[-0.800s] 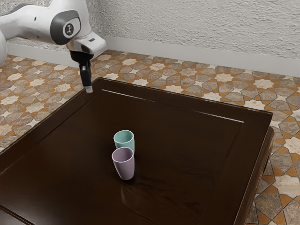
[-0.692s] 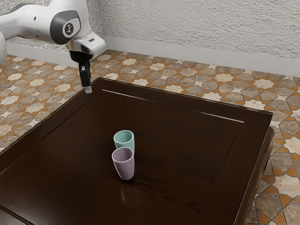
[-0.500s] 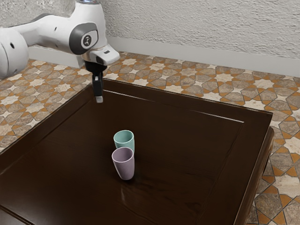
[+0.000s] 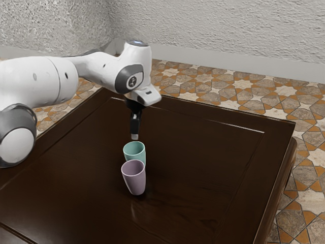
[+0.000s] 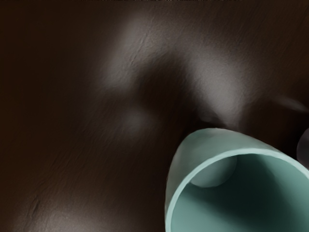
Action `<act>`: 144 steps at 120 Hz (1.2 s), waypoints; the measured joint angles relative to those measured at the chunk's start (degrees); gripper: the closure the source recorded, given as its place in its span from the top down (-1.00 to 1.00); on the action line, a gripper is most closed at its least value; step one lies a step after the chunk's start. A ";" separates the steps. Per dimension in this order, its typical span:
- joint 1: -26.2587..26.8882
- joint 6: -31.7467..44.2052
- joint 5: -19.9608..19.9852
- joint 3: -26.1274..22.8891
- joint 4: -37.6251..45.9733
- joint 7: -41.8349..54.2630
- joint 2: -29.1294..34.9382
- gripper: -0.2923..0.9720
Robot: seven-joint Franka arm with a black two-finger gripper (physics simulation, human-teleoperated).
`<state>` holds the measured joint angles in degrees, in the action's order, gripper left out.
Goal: Place the left cup onto the right cup
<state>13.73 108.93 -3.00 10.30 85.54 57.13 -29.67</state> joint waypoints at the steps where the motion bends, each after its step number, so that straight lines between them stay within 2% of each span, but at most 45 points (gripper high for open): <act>1: 0.00 0.14 0.05 0.00 0.00 0.03 -0.20 0.54; 38: -1.15 4.48 1.41 -0.34 0.11 1.26 -4.66 0.52; 52: -1.51 5.86 1.57 -0.50 0.10 1.68 -5.66 0.31; 73: -2.25 7.26 1.90 -1.11 0.22 2.15 -5.86 -0.19; 84: -1.83 7.72 2.56 -1.16 0.70 2.28 -5.64 -0.38; 111: -1.40 8.34 3.77 -1.16 1.15 2.31 -4.60 -0.61; 144: -1.37 8.26 4.25 -1.17 3.09 1.68 -0.28 -0.68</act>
<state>12.36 117.19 1.25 9.13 88.63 58.80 -29.94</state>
